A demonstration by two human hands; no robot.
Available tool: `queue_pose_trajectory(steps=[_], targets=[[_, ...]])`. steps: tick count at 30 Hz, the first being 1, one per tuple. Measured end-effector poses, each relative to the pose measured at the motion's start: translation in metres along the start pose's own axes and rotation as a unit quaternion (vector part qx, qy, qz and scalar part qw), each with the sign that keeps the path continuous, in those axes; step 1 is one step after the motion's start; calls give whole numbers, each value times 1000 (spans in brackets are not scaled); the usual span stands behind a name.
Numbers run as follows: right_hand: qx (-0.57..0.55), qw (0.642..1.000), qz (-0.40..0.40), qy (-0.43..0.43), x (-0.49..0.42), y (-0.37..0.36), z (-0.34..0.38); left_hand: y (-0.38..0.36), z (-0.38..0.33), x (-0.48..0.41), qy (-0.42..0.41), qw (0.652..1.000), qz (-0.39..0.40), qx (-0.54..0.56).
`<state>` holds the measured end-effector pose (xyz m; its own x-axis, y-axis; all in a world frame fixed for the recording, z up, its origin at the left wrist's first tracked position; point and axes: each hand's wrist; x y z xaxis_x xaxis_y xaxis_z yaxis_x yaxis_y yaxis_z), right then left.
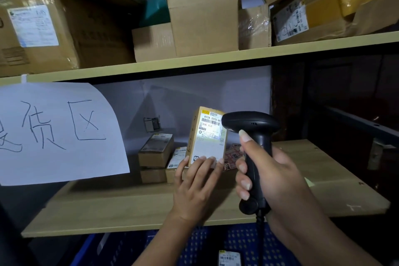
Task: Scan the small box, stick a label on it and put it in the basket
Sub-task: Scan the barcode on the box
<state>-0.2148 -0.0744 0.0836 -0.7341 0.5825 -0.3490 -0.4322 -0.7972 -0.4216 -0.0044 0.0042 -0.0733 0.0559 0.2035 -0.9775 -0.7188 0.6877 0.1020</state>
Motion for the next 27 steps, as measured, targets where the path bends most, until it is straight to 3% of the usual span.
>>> queue_pose_trajectory(steps=[24,27], targets=[[17,1000,6,7,10,5,1,12,4,3,1,1000,10,6],[62,998,0,14,6,12,1,14,7,5,3,1000,14,12]])
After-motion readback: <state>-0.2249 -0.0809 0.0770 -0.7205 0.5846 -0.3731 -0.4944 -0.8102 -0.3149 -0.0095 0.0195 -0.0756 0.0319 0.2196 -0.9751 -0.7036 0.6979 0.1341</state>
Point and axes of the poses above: each hand's wrist, its own x-axis away from the middle knuckle, its own y-axis out of the back of the hand, z = x × y, and after that the axes turned 12 degrees about y, right-handed
